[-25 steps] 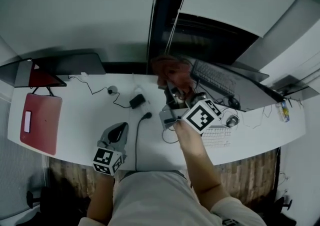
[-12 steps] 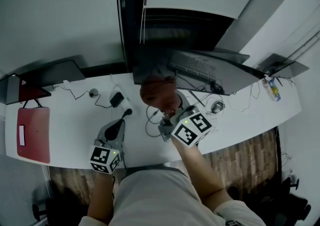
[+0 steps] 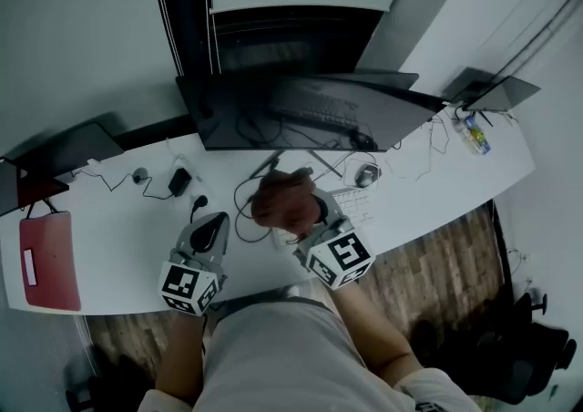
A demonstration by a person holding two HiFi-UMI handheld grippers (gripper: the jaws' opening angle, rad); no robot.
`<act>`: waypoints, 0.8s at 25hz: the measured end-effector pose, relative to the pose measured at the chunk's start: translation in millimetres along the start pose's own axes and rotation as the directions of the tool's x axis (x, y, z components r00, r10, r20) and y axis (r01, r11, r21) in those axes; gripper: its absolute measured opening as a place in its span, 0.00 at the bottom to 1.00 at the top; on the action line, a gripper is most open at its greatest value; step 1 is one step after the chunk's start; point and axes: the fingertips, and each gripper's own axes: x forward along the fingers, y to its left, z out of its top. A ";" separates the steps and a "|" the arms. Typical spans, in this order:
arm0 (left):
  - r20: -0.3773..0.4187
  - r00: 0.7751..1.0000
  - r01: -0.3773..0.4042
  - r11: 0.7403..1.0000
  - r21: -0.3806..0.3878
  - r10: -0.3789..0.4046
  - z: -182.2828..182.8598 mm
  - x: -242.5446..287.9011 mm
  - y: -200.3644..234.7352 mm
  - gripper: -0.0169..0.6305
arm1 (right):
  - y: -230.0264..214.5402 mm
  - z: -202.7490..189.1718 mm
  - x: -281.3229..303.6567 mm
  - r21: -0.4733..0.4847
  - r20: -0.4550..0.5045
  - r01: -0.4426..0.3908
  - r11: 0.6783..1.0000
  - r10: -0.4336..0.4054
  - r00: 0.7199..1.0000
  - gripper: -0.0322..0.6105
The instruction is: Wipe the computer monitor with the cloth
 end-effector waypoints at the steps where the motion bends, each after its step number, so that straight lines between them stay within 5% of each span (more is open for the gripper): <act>1: 0.002 1.000 0.011 1.000 0.003 -0.011 0.7 2.2 -6.2 0.04 | -1.6 -3.8 -8.4 -0.023 -0.014 0.010 1.000 -0.010 1.000 0.11; 20: -0.042 0.991 0.130 0.990 0.058 -0.127 -14.3 33.0 -71.1 0.04 | -35.9 -65.4 -98.1 -0.057 -0.155 0.119 0.991 -0.127 0.980 0.11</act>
